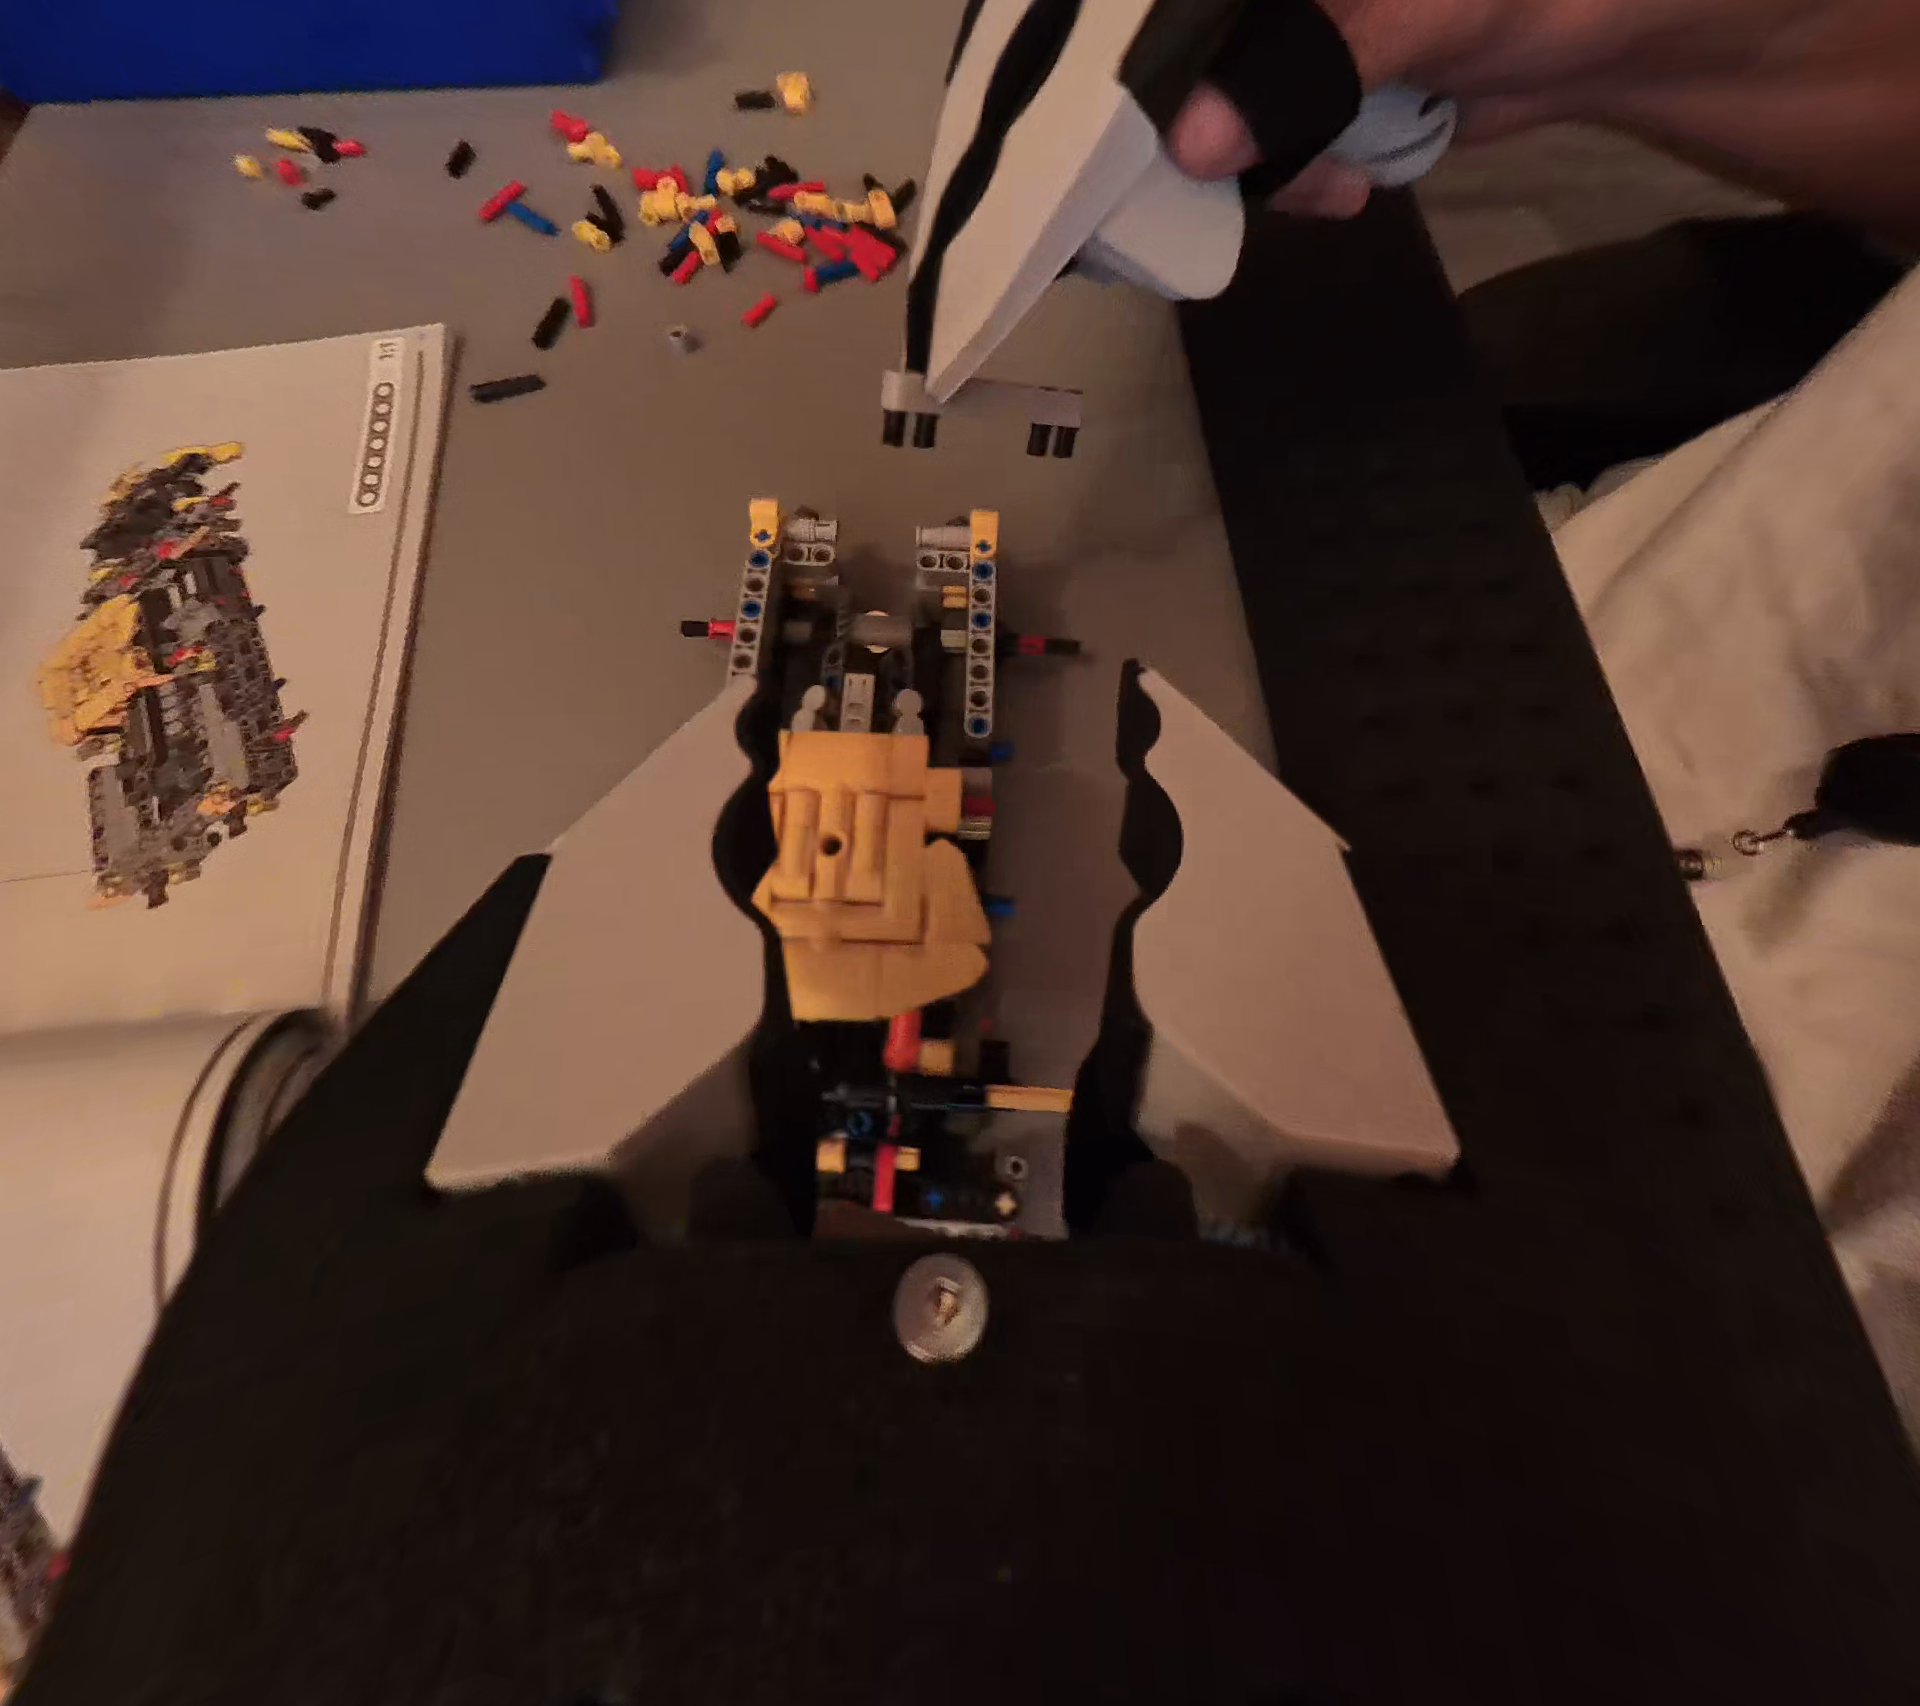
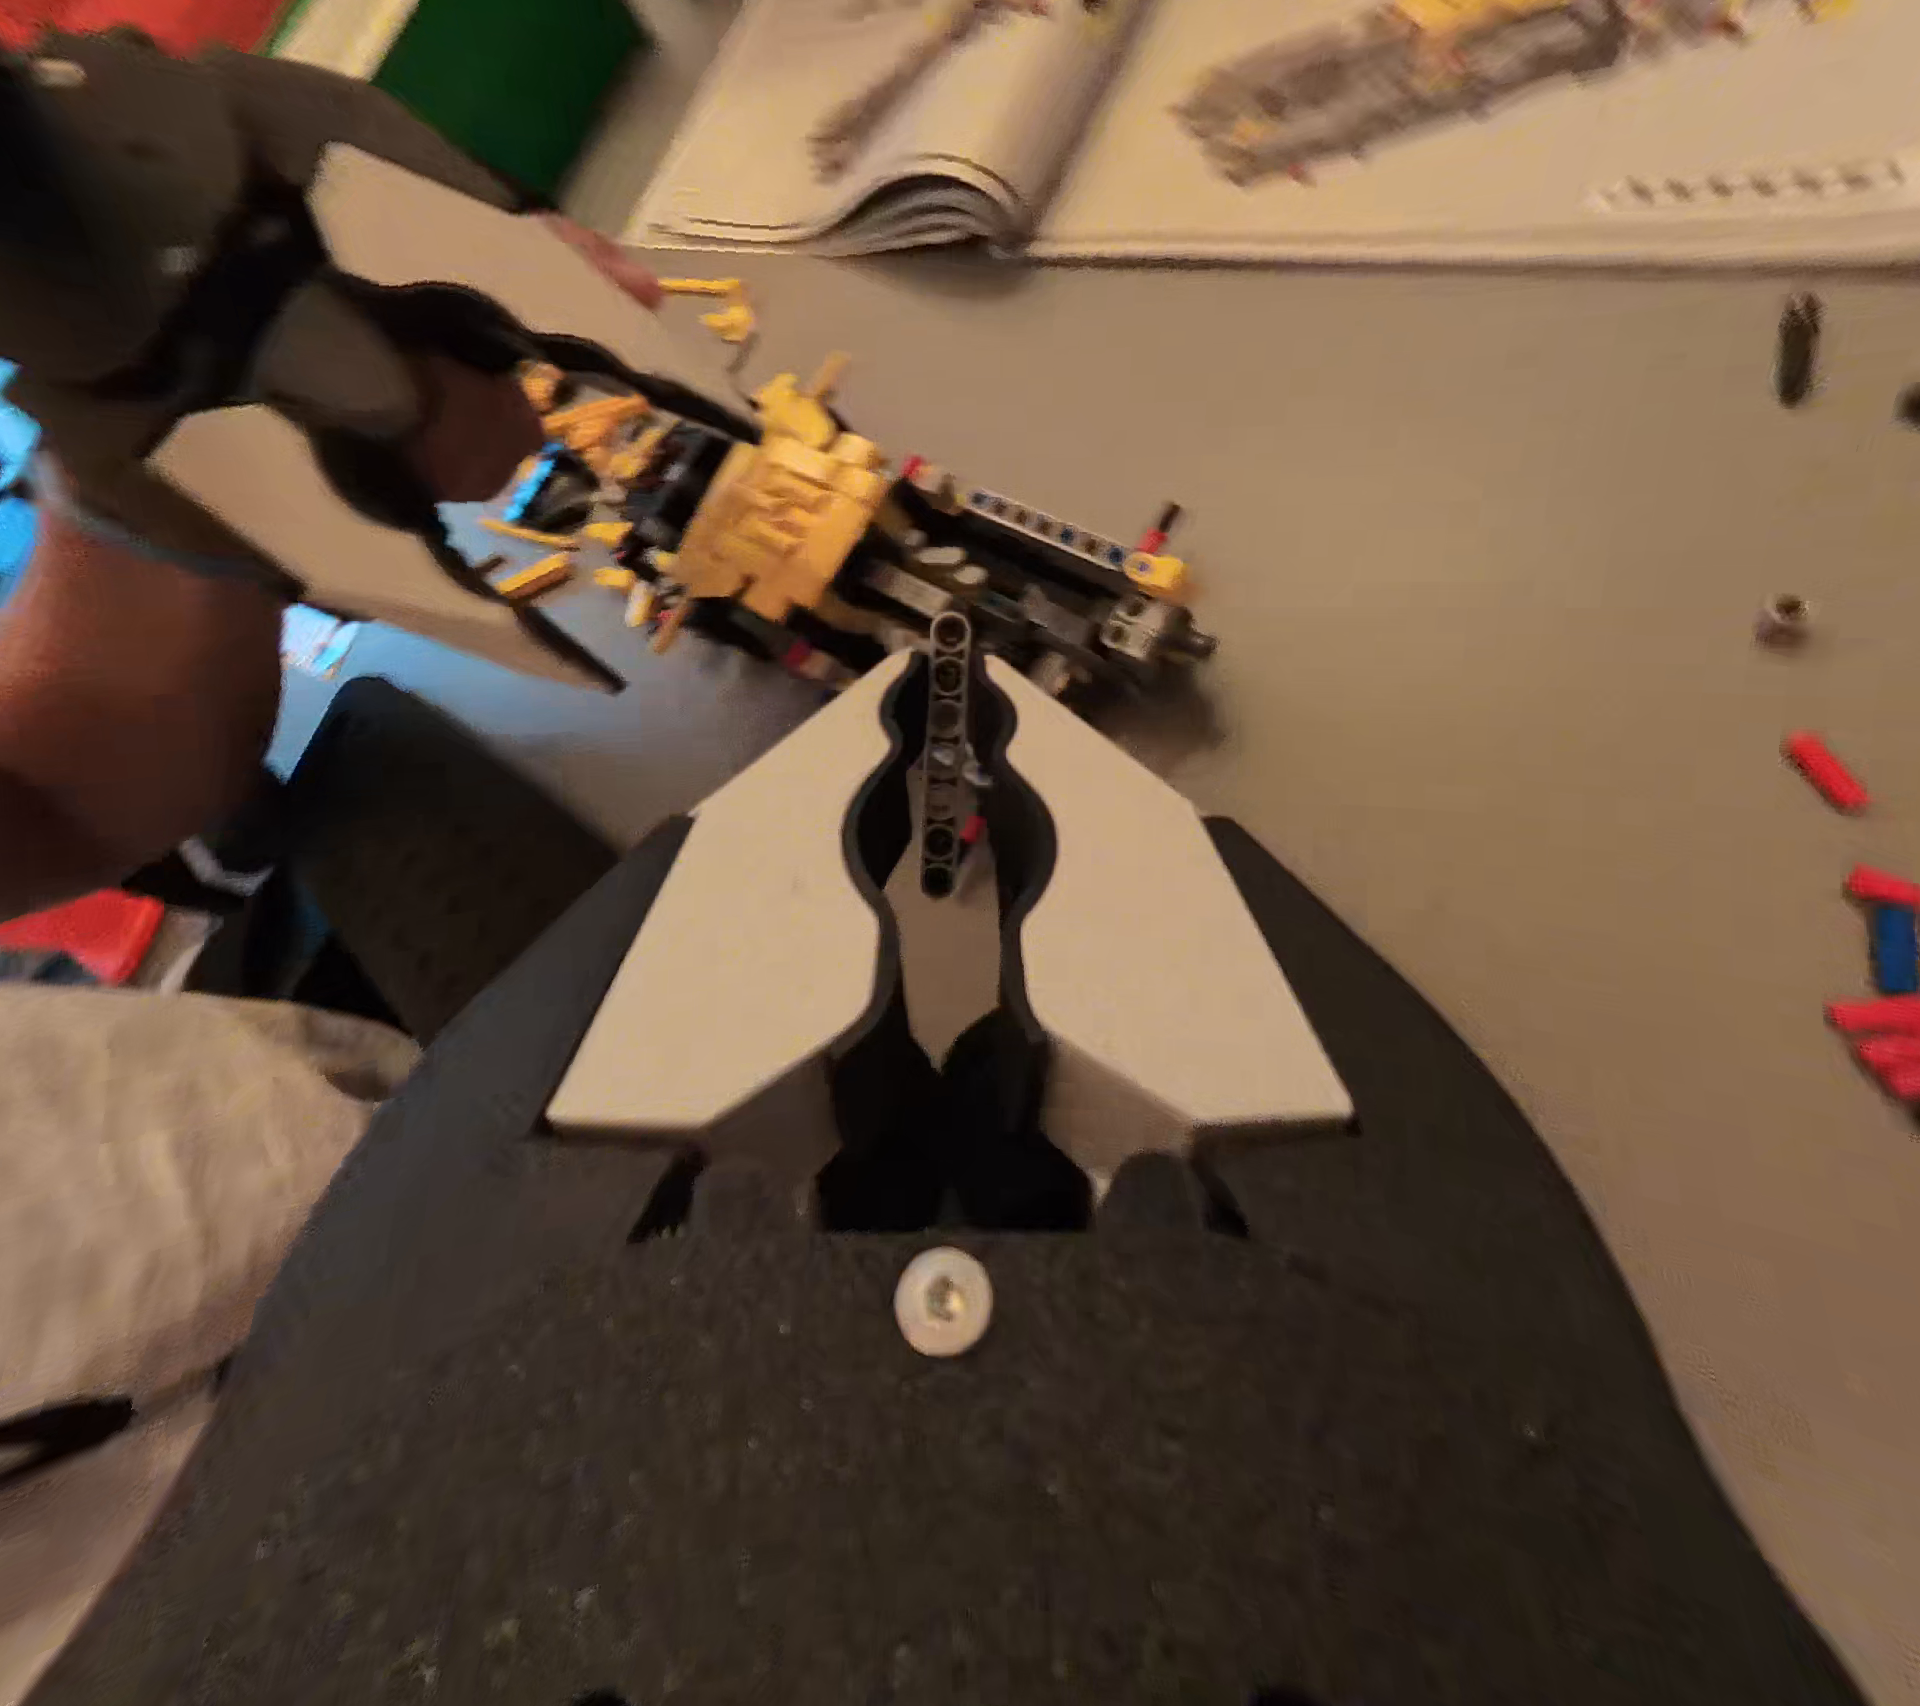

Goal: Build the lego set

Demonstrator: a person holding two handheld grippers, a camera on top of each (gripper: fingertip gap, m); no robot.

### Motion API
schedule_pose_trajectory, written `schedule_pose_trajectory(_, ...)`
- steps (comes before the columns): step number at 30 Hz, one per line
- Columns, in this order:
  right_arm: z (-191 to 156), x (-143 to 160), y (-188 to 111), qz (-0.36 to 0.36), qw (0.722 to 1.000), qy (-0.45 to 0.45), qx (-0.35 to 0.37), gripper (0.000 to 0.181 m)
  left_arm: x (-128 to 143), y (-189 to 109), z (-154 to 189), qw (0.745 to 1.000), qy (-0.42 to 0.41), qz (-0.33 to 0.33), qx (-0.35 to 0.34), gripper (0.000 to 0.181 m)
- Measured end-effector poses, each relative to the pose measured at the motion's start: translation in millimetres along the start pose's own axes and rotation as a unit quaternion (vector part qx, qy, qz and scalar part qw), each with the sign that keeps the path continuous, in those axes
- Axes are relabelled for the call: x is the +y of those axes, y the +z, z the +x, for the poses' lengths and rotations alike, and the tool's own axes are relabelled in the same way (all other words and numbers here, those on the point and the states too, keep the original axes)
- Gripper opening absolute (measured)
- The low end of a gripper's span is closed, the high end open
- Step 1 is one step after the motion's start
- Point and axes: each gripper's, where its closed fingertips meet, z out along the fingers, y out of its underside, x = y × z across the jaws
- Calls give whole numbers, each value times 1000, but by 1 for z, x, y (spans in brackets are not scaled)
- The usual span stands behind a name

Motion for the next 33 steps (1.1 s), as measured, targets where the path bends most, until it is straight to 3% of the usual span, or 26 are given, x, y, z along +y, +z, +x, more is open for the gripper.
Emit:
schedule_pose_trajectory(4,23,0,17,-52,994,49,86,6,12,25,-15,995,4,-90,47,88)
schedule_pose_trajectory(10,33,1,30,-76,976,147,139,6,18,49,-19,990,-9,-120,68,89)
schedule_pose_trajectory(16,40,10,39,-87,962,185,181,6,22,69,-24,989,-45,-137,37,83)
schedule_pose_trajectory(25,44,14,40,-111,949,148,255,6,38,75,-24,983,-4,-182,28,81)
schedule_pose_trajectory(33,45,14,41,-134,937,102,308,7,38,77,-24,984,-21,-173,27,80)
